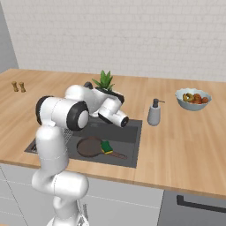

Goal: Pick the pan and sponge and place them into the sink. Then turn on the water.

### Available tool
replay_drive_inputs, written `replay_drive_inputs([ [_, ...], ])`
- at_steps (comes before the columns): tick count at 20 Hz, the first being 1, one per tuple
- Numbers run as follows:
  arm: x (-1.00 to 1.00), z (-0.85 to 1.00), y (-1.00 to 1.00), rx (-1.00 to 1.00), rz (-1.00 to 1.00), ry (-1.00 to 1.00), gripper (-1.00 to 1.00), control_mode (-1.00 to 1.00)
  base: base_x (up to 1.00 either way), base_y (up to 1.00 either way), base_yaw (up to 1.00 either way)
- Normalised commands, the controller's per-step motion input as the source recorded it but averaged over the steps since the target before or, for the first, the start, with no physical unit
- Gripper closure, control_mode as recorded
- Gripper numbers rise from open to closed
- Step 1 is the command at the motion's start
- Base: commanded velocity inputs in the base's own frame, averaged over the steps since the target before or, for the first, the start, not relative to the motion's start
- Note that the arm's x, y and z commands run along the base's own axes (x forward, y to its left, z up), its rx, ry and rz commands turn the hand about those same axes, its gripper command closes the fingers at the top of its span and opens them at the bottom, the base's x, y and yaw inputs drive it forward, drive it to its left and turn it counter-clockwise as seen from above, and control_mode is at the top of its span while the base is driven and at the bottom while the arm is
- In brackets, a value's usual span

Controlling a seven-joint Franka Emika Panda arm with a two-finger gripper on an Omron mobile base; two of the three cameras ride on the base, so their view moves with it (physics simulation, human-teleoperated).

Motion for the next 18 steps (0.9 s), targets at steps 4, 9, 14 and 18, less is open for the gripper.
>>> replay_drive_inputs([
  [4, 0.46, -0.14, 0.00, 0.06, 0.02, 0.00, -1.00, -1.00, 0.00, 0.00, 0.00],
  [9, 0.36, -0.19, 0.00, 0.02, 0.04, -0.01, -1.00, -1.00, 0.00, 0.00, 0.00],
  [14, 0.33, -0.10, 0.07, 0.00, 0.05, -0.03, -1.00, -1.00, 0.00, 0.00, 0.00],
  [18, 0.38, -0.04, 0.24, 0.00, 0.03, -0.02, -1.00, -1.00, 0.00, 0.00, 0.00],
])
